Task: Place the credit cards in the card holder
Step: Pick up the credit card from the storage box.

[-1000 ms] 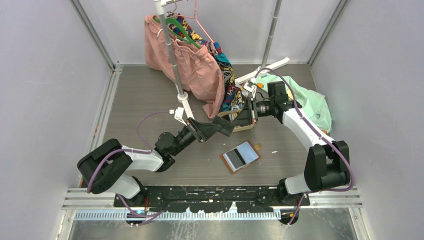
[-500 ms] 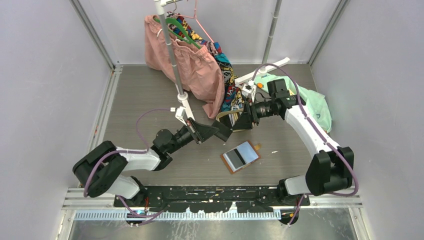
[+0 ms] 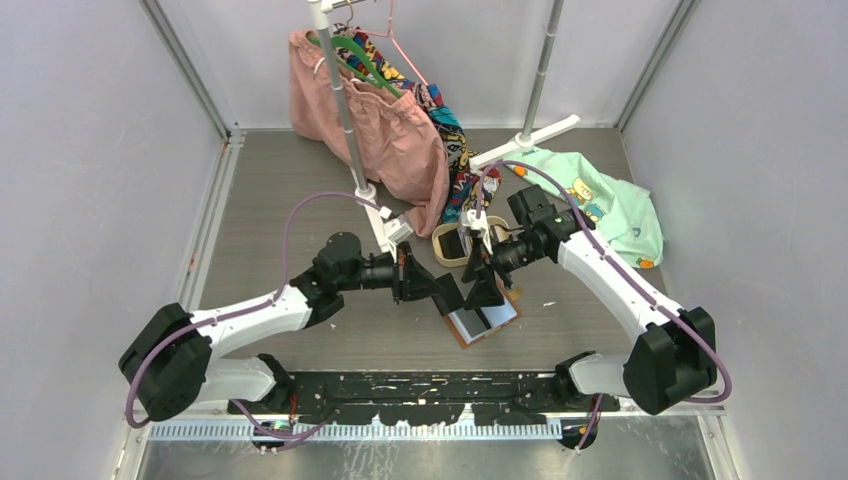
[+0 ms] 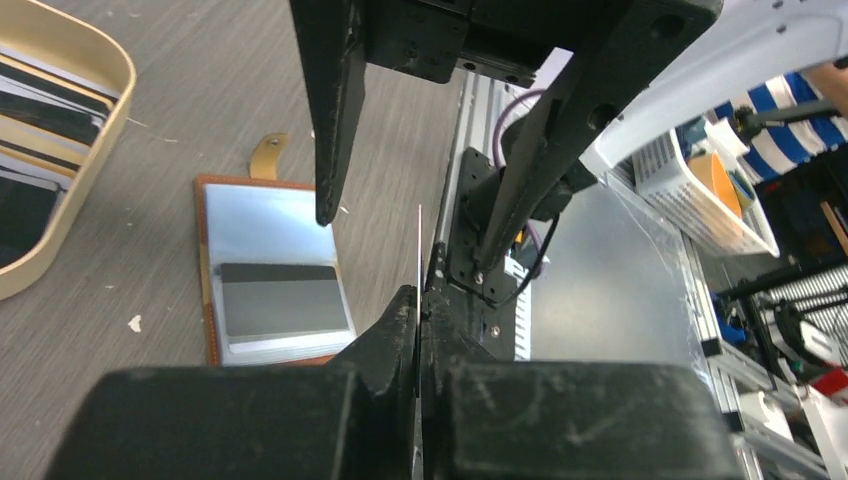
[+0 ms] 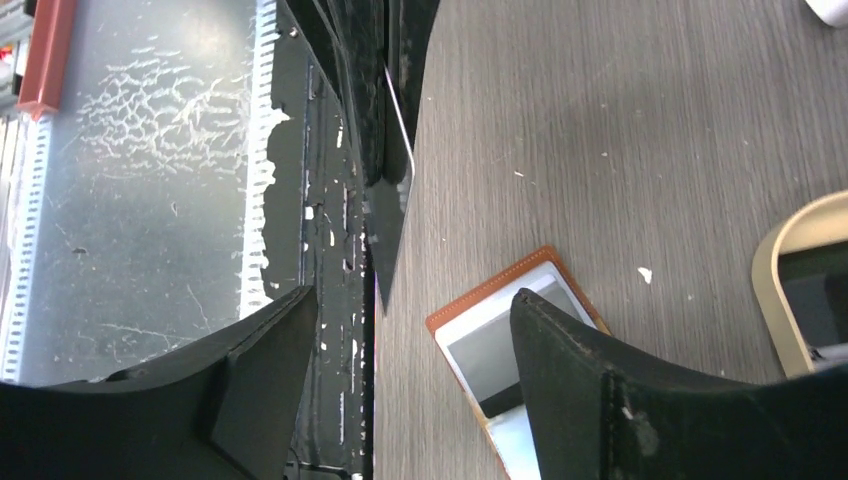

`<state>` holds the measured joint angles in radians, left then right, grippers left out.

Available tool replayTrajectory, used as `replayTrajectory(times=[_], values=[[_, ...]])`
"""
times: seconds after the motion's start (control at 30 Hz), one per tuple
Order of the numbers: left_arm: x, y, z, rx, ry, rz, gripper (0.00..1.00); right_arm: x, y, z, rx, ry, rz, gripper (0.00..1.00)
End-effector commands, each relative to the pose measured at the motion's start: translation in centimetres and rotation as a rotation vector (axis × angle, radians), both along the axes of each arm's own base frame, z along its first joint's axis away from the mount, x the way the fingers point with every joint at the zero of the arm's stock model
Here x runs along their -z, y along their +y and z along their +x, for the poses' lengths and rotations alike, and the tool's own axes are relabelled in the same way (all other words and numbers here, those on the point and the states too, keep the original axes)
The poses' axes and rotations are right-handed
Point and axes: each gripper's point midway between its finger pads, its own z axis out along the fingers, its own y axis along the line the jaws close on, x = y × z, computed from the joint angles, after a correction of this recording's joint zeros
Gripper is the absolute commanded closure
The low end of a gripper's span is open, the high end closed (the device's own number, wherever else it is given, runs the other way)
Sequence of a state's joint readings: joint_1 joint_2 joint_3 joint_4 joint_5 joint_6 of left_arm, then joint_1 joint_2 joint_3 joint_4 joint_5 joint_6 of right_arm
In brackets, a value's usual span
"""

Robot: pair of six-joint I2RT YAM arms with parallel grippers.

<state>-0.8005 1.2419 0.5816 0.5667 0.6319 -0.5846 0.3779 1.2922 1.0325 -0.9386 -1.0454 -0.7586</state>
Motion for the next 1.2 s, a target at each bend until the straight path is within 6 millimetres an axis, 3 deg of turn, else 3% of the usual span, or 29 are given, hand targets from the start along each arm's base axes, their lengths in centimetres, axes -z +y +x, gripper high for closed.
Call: replayTrajectory(times=[0.0, 0.27, 0.37, 0.43, 0.57, 0.67, 1.0, 1.17], values=[[-1.1, -0.6, -1.5, 0.124, -0.088, 0.014, 1.0, -0.6, 1.3, -0.2, -0.059, -0.065, 0.049, 0.3], [-1.9, -1.5, -1.3, 0.135, -0.1, -0.023, 1.0, -0.5, 2.5, -1.3, -0.098, -0.005, 0.058, 0.7], [-1.9, -1.5, -1.3, 0.125, -0.1, -0.033, 1.0, -0.9, 2.6, -2.0, -0.129, 0.004, 0.068, 0.97], [-1.9, -1.3, -1.3, 0.112, -0.1, -0.048, 0.98, -1.1, 2.5, -2.3, -0.144, -0.003, 0.072, 0.99], [-1.1, -0.6, -1.5, 0.081, -0.084, -0.055, 0.75, -1.7, 2.4, -2.3, -0.138, -0.003, 0.074, 0.99], [-0.9, -0.2, -1.9, 0.075, -0.08, -0.082, 0.68, -2.1, 2.3, -2.2, -0.131, 0.006, 0.086, 0.99], [-1.8, 0.3, -2.0, 0.053, -0.092, -0.149, 0.67, -1.6, 2.2, -2.2, -0.128, 0.034, 0.076, 0.99], [-1.9, -0.1, -1.9, 0.061, -0.082, -0.159, 0.71, -1.5, 2.2, -2.2, -0.127, 0.042, 0.072, 0.99]])
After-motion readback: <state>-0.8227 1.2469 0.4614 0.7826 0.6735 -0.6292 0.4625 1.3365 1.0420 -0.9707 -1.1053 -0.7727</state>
